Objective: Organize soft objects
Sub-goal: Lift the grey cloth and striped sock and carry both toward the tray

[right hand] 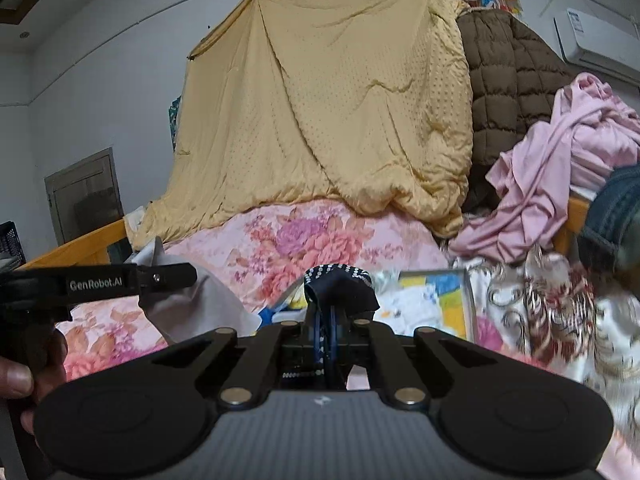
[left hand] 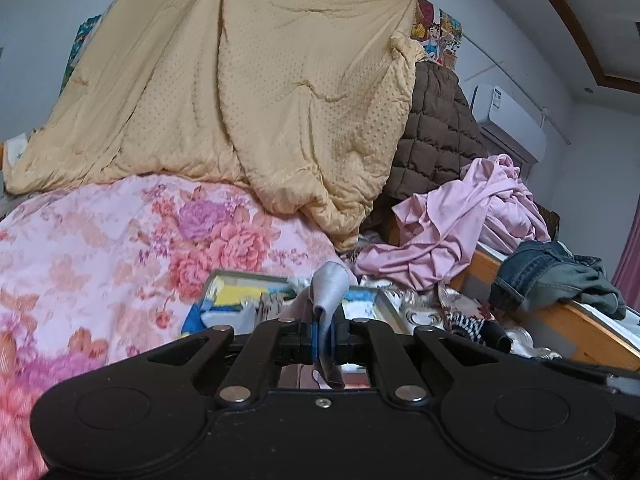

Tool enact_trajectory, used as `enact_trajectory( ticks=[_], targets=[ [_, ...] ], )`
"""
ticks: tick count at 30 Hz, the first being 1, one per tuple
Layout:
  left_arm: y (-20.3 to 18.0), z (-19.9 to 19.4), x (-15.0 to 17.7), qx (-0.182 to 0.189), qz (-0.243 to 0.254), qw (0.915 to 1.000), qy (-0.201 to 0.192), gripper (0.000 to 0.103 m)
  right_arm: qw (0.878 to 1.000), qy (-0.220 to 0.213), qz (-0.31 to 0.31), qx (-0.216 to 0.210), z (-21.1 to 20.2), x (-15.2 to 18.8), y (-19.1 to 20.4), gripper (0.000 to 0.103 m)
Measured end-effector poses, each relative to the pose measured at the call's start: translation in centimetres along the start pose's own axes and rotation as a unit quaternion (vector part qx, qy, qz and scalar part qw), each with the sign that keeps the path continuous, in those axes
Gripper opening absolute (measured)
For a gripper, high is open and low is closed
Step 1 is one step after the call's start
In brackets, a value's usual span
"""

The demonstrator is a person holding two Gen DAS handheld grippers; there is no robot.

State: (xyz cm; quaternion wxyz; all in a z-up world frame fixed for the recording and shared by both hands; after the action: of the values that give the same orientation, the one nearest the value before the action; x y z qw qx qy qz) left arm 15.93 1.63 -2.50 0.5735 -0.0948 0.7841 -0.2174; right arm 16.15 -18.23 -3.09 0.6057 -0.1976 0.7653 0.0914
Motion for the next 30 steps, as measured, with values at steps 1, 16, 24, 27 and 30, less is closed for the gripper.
enact_trajectory(
  ticks=[1,16,24,27,30],
  targets=[
    [0.0,0.6,-0.3,0.000,0.006,1.0000,-0.002,0.005,1.000,0.000,-0.002,0.000,0.6,-0.3,-0.3,0.005],
    [0.9,14.2,-6.1,0.030,0.030,0.9991,0.002,0.005,0.999,0.020,-0.028,0.022,15.4,-4.9,-6.2,0.005],
    [2.6,24.1,-6.5,0.011,0.018,0.9980,0.059,0.005,0.996,0.075,-0.035,0.032,24.6,-4.2,-8.2,0.008],
    [3.8,27.4,-5.3,-0.012,0.018,0.9956,0.091,0.005,0.994,0.099,-0.030,0.036,27.2,-3.3,-9.2,0.009],
    [4.9,29.8,-4.0,-0.036,0.026,0.9924,0.115,0.005,0.993,0.112,-0.017,0.036,28.6,-2.3,-10.1,0.011]
  ],
)
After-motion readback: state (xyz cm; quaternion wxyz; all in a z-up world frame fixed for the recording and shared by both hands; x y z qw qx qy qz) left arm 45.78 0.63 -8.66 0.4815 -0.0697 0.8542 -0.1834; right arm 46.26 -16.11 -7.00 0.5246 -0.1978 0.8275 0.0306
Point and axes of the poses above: each gripper's, at about its wrist camera, not at the fingertips, and z roughly the way its jaws point, y to its left, x to its underside, the point moved 4 cm from there along z, roughly the way its jaws point, and after that the axes turned 13 degrees about -z, right-handed, at the moved point
